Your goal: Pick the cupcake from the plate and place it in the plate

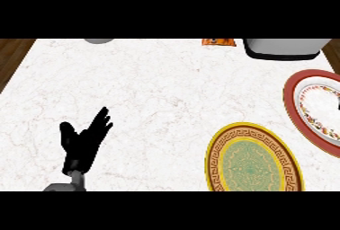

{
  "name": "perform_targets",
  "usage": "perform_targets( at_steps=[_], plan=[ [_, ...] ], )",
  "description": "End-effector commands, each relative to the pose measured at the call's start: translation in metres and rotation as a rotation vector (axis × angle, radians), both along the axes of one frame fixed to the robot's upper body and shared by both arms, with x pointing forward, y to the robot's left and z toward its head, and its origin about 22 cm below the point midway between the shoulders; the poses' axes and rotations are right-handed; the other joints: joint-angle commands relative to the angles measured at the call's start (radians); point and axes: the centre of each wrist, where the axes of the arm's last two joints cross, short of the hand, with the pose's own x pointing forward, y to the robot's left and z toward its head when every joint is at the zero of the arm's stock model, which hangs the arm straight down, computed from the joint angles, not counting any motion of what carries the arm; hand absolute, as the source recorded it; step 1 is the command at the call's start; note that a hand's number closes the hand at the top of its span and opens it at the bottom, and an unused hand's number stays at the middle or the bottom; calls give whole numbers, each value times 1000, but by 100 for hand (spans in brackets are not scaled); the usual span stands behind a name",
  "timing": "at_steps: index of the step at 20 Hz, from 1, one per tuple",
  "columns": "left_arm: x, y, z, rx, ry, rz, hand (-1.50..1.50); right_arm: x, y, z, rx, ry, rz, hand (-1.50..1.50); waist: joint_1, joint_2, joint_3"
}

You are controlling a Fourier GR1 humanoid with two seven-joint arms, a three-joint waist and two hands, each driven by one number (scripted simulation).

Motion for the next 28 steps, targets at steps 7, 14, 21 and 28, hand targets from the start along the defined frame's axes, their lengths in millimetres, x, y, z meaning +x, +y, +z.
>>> perform_targets(
  at_steps=[7, 14, 21, 28],
  plan=[
    [1, -8, -1, 11, -14, -61, 0, 9, -37, -15, -87, 401, -74, -150, 57, 23, 0],
    [-3, -7, -5, 23, -10, -27, 0, 17, -31, -26, 56, 346, 143, -150, 40, 19, 5],
    [0, -14, -4, -4, -4, -23, 0, 27, -37, -8, 258, 59, 179, -150, 24, 18, 5],
    [-1, -9, -6, 2, -1, -10, 0, -13, -74, -8, 399, 48, 193, -150, 13, 14, 3]
  ],
)
